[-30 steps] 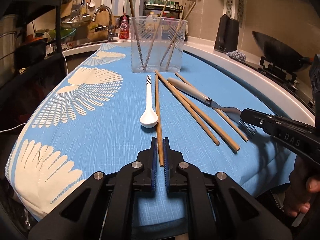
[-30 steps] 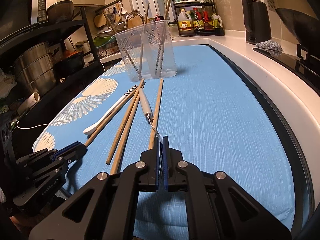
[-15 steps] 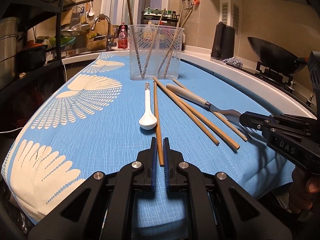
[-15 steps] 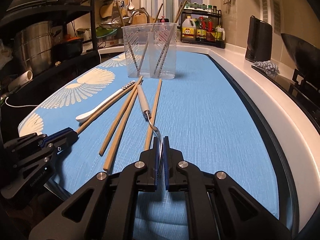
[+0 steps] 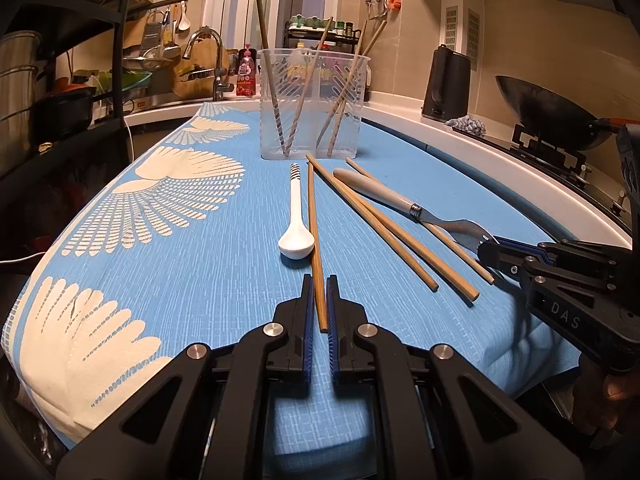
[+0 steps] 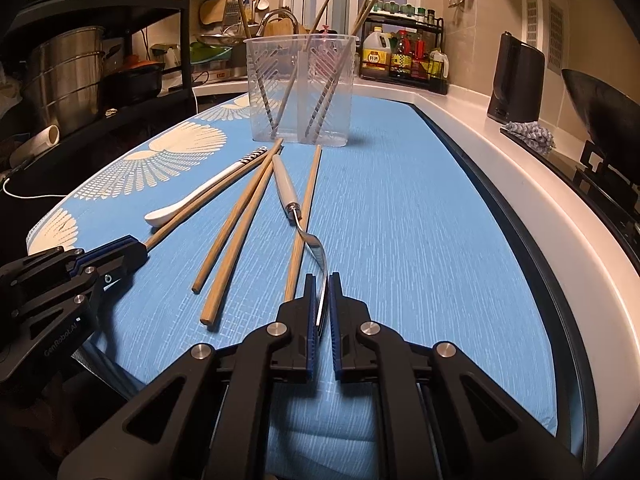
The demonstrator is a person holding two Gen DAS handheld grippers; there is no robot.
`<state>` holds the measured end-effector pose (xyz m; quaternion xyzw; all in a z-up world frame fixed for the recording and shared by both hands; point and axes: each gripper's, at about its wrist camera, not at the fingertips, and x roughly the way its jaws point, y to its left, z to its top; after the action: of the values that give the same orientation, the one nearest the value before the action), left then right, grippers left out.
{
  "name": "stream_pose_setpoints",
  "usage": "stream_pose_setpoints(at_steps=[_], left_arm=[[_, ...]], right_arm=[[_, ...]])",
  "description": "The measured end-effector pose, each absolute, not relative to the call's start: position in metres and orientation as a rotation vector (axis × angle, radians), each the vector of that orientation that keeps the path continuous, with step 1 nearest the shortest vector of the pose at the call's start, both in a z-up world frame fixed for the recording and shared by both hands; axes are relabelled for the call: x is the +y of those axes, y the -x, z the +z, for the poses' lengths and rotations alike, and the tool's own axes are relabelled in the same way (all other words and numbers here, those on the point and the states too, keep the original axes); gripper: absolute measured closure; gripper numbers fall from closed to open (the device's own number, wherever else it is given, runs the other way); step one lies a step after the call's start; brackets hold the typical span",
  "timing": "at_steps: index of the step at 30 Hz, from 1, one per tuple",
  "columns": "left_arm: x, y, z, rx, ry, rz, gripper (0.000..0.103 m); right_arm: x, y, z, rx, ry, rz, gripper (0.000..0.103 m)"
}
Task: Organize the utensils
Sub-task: 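Lift the held chopstick and fork off the cloth with both tools, then carry the chopstick and fork with both tools toward the clear container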
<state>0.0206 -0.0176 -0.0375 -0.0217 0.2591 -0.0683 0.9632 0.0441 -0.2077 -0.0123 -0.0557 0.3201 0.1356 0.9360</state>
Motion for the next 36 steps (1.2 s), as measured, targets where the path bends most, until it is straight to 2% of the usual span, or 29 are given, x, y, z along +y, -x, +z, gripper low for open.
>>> stream_pose_setpoints(at_steps=[9,17,36], left_arm=[[-0.02,-0.021,-0.036,0.525,0.037,-0.128,0.096],[-0.02,-0.02,-0.036,0.525,0.035,-0.126,0.097],[0.004,-0.003,0.037,0.302,0.002,-0.078,0.098]], right_arm=[[-0.209,-0.04,-0.014,0.653,0.102,0.247,0.095],[-0.211,-0.04,-0.01,0.643,0.083,0.222,0.1],[-0.221,-0.039,0.079,0.466,0.08,0.195,0.102]])
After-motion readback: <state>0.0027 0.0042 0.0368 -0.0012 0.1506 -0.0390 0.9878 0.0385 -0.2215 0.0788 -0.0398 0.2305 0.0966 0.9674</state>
